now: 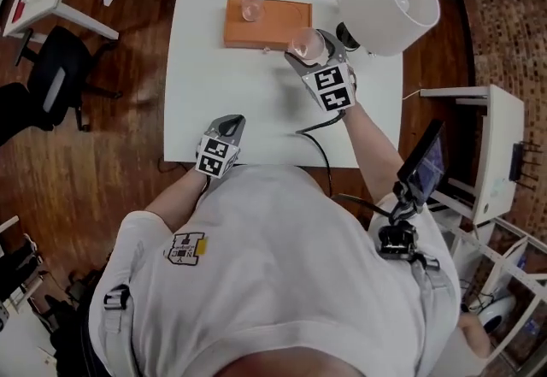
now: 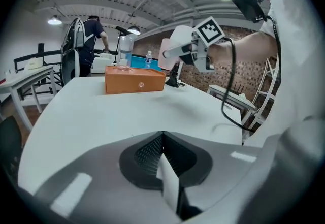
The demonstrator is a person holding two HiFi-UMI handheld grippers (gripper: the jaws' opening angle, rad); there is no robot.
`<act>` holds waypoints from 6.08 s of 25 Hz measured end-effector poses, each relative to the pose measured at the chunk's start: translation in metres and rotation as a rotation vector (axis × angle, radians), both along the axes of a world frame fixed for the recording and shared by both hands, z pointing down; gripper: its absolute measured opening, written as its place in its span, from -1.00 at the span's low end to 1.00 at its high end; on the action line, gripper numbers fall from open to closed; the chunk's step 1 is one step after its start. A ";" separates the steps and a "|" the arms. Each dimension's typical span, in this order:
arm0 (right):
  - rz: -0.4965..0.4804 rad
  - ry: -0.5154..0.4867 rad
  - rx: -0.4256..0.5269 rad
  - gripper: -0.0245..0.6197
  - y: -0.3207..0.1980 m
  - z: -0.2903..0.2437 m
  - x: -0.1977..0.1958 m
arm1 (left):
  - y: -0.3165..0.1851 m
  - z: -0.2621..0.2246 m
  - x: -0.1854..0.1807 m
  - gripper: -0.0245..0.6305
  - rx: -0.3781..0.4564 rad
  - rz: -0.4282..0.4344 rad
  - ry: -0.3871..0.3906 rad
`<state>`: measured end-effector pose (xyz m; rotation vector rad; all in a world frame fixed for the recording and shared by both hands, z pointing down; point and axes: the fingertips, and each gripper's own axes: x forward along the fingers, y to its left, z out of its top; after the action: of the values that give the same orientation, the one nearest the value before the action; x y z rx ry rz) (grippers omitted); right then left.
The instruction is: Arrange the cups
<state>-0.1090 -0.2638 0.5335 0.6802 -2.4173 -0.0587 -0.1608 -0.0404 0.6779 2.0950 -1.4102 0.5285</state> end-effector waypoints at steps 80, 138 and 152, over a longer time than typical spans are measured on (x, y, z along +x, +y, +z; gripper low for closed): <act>0.183 -0.035 -0.312 0.16 0.120 0.091 0.089 | 0.005 0.004 -0.019 -0.92 0.043 -0.032 -0.116; 0.272 0.187 -0.259 -0.92 0.192 0.143 0.104 | 0.013 -0.001 -0.005 -0.92 0.086 0.106 -0.100; 0.281 0.192 -0.252 -0.92 0.189 0.141 0.104 | 0.014 -0.003 -0.005 -0.92 0.087 0.110 -0.105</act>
<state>-0.0053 -0.0746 0.6748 0.8465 -2.0808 0.2781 -0.1656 -0.0260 0.6752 2.2535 -1.4047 0.6400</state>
